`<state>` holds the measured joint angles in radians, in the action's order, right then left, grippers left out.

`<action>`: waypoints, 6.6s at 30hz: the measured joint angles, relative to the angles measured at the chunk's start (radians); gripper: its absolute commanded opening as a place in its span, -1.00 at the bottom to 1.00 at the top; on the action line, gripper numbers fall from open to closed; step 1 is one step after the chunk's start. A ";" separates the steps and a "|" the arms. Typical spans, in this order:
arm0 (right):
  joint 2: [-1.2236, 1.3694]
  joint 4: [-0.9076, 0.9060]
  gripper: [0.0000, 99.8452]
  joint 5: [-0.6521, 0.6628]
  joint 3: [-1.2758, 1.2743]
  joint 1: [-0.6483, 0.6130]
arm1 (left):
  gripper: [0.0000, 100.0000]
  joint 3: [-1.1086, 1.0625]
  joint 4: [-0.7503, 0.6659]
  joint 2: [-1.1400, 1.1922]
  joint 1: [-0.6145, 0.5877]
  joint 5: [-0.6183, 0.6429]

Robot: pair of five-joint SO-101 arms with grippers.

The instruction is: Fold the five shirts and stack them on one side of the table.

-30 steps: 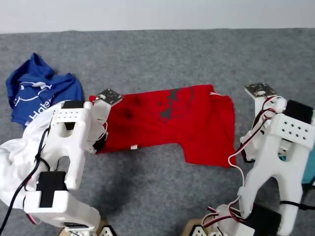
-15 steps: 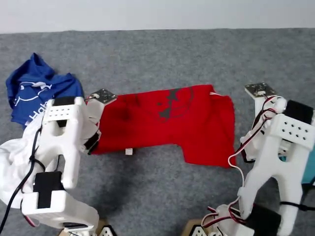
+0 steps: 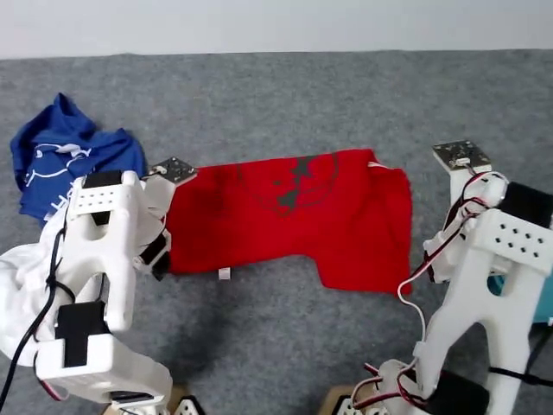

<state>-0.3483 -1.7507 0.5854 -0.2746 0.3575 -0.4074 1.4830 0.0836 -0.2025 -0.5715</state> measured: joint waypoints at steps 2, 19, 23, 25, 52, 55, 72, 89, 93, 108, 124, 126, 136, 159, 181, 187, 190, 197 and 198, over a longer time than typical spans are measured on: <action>0.000 0.000 -0.98 0.000 0.000 0.000 | -0.67 0.000 0.000 0.000 0.000 0.005; 0.115 0.417 -0.98 -0.092 0.000 -0.147 | -1.00 0.319 0.238 0.000 0.002 0.169; 0.298 0.539 -0.98 -0.098 0.061 -0.193 | -1.00 0.377 0.241 0.000 0.002 0.281; 0.391 0.566 -0.98 -0.101 0.126 -0.207 | -1.00 0.393 0.241 -0.012 0.002 0.347; 1.458 0.585 -0.98 -0.101 1.269 -0.186 | -1.00 0.402 0.241 -0.190 0.002 0.437; 1.525 0.551 -0.98 -0.101 1.389 -0.178 | -1.00 0.402 0.241 -0.190 0.002 0.437; 1.571 0.063 -0.98 -0.101 1.854 -0.327 | -1.00 0.402 0.241 -0.190 0.002 0.437; 1.703 0.169 -0.98 -0.138 1.907 -0.359 | -1.00 0.402 0.241 -0.190 0.002 0.437; 1.705 0.169 -0.84 -0.146 1.907 -0.324 | -1.00 0.402 0.241 -0.190 0.002 0.437; 1.705 0.153 -0.75 -0.146 1.907 -0.319 | -1.00 0.402 0.241 -0.190 0.002 0.437; 1.686 0.092 -0.98 -0.150 1.907 -0.371 | -1.00 0.402 0.241 -0.190 0.002 0.437; 1.660 0.081 -0.98 -0.150 1.907 -0.384 | -1.00 0.402 0.241 -0.190 0.002 0.437; 1.637 0.074 -0.98 -0.150 1.907 -0.489 | -1.00 0.402 0.241 -0.190 0.002 0.437; 1.596 0.002 -0.82 -0.150 1.909 -0.493 | -1.00 0.362 0.242 -0.190 0.002 0.437; 1.600 0.009 -0.83 -0.150 1.909 -0.270 | -1.00 0.362 0.242 -0.190 0.002 0.437; 1.626 -0.003 -0.84 -0.152 1.909 -0.302 | -1.00 0.362 0.242 -0.190 0.002 0.437; 1.626 -0.003 -0.84 -0.178 1.909 -0.331 | -1.00 0.362 0.242 -0.190 0.002 0.437; 1.625 -0.003 -0.84 -0.210 1.909 -0.390 | -1.00 0.362 0.242 -0.190 0.002 0.437; 1.625 -0.003 -0.84 -0.212 1.909 -0.396 | -1.00 0.362 0.242 -0.190 0.002 0.437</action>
<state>1.2766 -1.7538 0.3736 1.6341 -0.0384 -0.0453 1.7254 -0.1066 -0.2010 -0.1343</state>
